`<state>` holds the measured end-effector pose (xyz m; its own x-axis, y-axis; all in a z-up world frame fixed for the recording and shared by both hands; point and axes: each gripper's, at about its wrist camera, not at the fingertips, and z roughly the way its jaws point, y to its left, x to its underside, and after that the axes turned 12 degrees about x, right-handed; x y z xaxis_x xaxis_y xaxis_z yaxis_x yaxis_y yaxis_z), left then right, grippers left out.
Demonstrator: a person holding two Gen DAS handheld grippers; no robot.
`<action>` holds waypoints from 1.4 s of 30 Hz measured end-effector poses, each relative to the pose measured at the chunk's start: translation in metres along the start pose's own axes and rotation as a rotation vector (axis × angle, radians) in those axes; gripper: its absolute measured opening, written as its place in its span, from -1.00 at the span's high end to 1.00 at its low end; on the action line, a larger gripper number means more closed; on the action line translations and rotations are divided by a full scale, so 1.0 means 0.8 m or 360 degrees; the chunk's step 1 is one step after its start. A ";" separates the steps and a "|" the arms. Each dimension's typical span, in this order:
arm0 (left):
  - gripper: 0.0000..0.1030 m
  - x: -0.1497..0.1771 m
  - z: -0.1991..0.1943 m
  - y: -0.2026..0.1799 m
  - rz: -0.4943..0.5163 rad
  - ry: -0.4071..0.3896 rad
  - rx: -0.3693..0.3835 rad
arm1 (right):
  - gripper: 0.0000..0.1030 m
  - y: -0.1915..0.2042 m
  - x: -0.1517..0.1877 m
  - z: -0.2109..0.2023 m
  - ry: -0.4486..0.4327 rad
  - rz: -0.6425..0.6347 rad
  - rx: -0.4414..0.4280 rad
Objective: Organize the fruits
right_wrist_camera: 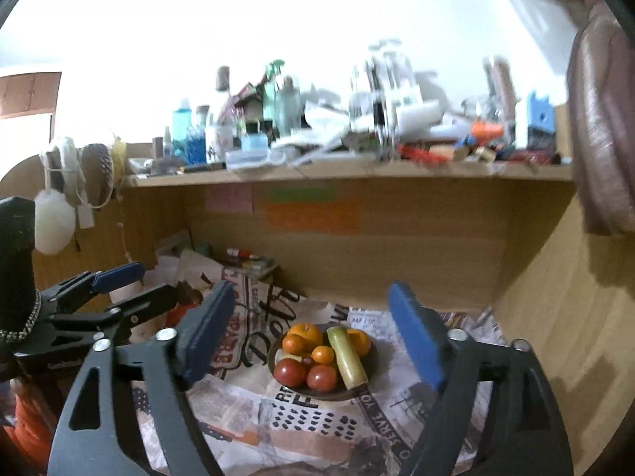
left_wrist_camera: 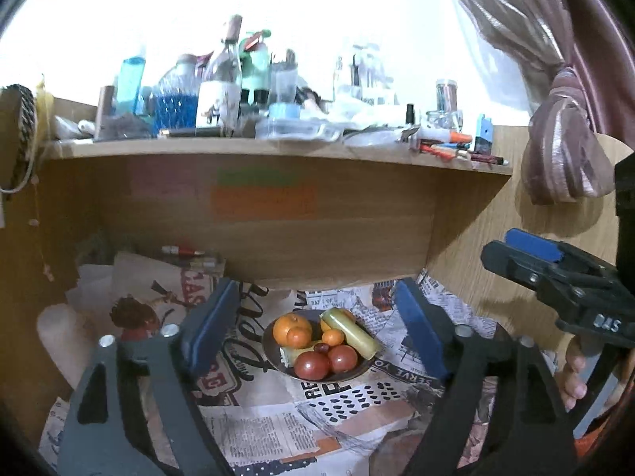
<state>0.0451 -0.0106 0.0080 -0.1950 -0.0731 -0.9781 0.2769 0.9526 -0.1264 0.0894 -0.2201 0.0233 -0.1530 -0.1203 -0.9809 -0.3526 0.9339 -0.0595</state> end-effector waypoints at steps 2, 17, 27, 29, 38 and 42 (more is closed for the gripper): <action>-0.79 0.000 -0.012 -0.005 0.0005 -0.0027 -0.0015 | -0.70 0.001 0.002 -0.012 -0.0031 0.0001 0.0015; -0.98 0.002 -0.054 -0.028 0.0073 -0.0121 -0.0102 | -1.00 0.002 0.011 -0.055 -0.0119 0.0019 0.0078; -1.00 0.004 -0.054 -0.029 0.0060 -0.0110 -0.0093 | -1.00 0.004 0.014 -0.061 -0.0130 0.0010 0.0094; -1.00 0.004 -0.053 -0.029 0.0056 -0.0106 -0.0091 | -1.00 0.002 0.014 -0.060 -0.0122 0.0022 0.0095; -1.00 0.004 -0.052 -0.028 0.0051 -0.0104 -0.0088 | -1.00 -0.001 0.016 -0.058 -0.0109 0.0038 0.0099; -1.00 0.004 -0.050 -0.027 0.0048 -0.0101 -0.0084 | -1.00 -0.002 0.016 -0.058 -0.0106 0.0037 0.0097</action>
<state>0.0006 -0.0196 0.0142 -0.1266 -0.0613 -0.9901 0.2317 0.9687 -0.0896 0.0451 -0.2386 0.0195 -0.0980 -0.0775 -0.9922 -0.2927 0.9551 -0.0457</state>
